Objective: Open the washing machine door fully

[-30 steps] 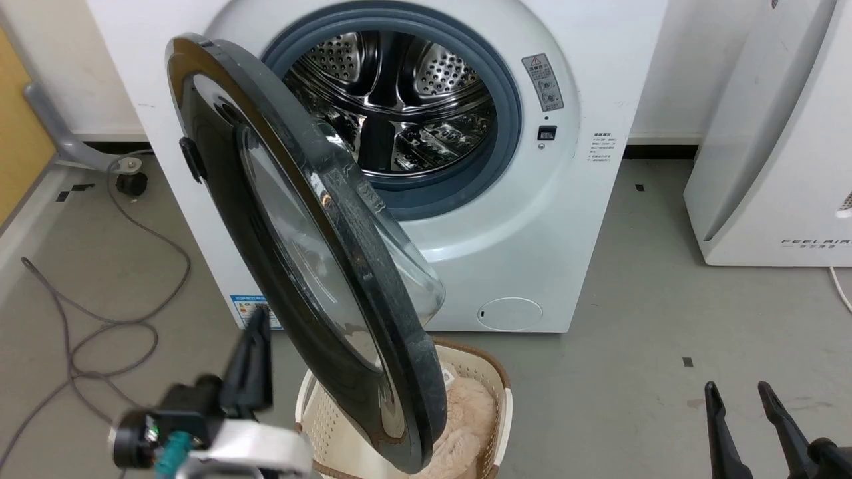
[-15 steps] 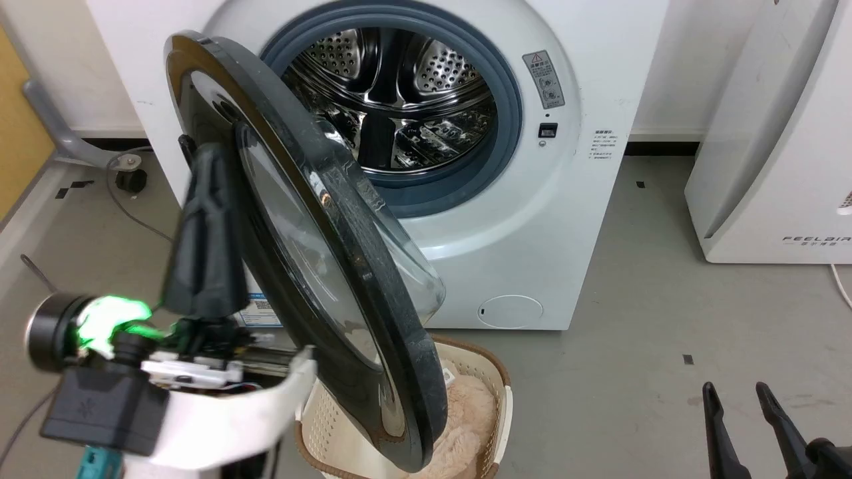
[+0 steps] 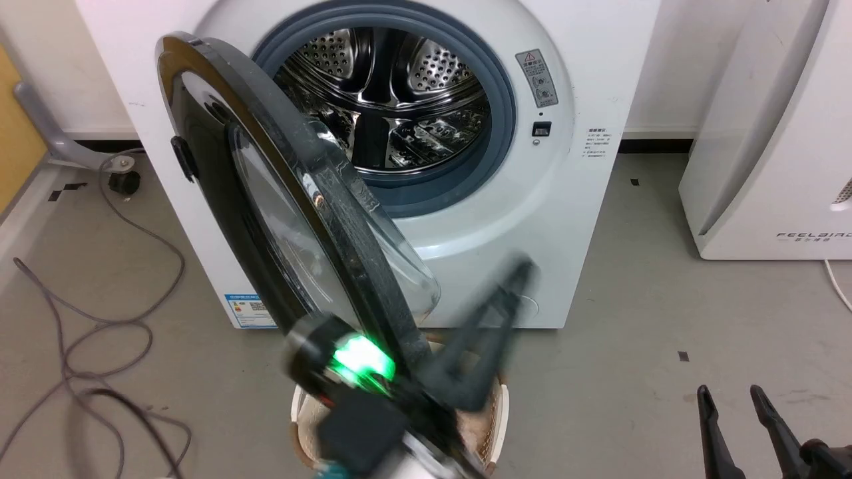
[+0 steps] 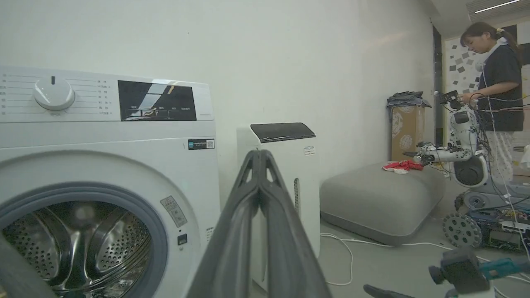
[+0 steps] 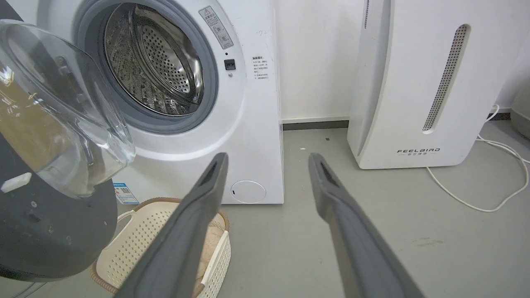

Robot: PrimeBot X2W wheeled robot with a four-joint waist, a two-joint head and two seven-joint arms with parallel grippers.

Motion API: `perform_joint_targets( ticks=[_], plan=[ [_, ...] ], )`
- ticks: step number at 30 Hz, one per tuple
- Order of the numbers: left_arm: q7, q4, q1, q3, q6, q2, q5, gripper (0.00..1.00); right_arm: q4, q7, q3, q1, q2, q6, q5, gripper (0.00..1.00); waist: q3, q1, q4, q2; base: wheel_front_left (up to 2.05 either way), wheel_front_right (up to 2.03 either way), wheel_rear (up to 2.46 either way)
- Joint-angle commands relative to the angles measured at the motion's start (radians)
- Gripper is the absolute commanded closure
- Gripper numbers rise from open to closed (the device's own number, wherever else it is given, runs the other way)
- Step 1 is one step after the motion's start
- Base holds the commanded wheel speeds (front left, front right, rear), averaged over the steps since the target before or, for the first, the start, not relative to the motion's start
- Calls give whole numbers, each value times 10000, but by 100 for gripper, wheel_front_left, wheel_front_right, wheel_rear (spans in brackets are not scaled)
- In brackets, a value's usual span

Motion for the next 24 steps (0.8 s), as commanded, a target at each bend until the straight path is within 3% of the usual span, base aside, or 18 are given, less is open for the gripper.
perform_joint_targets(
  ticks=[1, 10, 24],
  plan=[
    [72, 68, 179, -89, -58, 7, -45, 100, 19, -12, 8, 190, 39, 8, 2, 0, 5, 0, 8, 0, 0, 0, 0],
    [1516, 1649, 1347, -1512, -204, 453, -235, 100, 83, 30, 1, 165, 39, 8, 9, 0, 88, 0, 111, 0, 0, 0, 0],
    [682, 4708, 566, -311, 1077, 236, -317, 100, 256, 34, 50, 36, 39, 8, -9, 0, 178, 0, 123, 0, 0, 0, 0]
  ],
)
